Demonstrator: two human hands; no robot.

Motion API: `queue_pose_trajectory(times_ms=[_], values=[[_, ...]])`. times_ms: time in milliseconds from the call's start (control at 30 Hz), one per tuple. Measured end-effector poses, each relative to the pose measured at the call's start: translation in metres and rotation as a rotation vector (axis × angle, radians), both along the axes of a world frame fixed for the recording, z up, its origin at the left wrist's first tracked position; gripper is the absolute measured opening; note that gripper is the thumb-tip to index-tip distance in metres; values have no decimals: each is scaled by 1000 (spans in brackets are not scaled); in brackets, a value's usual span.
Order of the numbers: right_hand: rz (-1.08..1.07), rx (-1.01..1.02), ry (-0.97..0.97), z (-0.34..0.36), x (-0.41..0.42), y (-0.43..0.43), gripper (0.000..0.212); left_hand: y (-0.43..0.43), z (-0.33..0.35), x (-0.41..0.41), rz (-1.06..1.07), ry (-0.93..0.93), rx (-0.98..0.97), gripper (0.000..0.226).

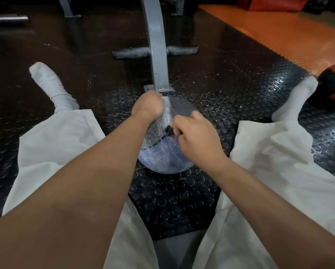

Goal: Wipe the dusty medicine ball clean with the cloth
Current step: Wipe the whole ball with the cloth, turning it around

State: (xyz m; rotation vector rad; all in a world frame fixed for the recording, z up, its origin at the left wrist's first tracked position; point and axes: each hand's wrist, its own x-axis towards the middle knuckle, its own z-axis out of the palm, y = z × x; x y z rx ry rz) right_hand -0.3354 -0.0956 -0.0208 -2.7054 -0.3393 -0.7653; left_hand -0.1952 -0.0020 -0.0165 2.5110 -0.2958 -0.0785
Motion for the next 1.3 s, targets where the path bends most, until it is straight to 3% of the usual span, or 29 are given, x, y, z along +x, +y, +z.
queue_pose_trajectory(times_ms=[233, 433, 567, 833, 1067, 1200, 1300], values=[[-234, 106, 184, 32, 49, -3, 26, -4, -4, -8, 13, -18, -10, 36], [-163, 87, 10, 11, 17, 8, 23, -1, -6, -9, 104, 73, -266, 38], [-73, -11, -62, -10, -11, 10, 19, 3, -2, -16, 43, 58, -272, 41], [-303, 142, 133, 28, 33, 0, 25, 2, -9, -34, 54, 6, -314, 32], [-136, 103, -92, -5, -12, 19, 18, 4, -8, -24, 84, 36, -331, 32], [-65, -13, -85, -28, -31, 16, 15, 3, -8, -23, 74, 54, -322, 32], [-92, 90, -77, -13, -24, 12, 16, 2, -9, -27, 83, 46, -340, 36]])
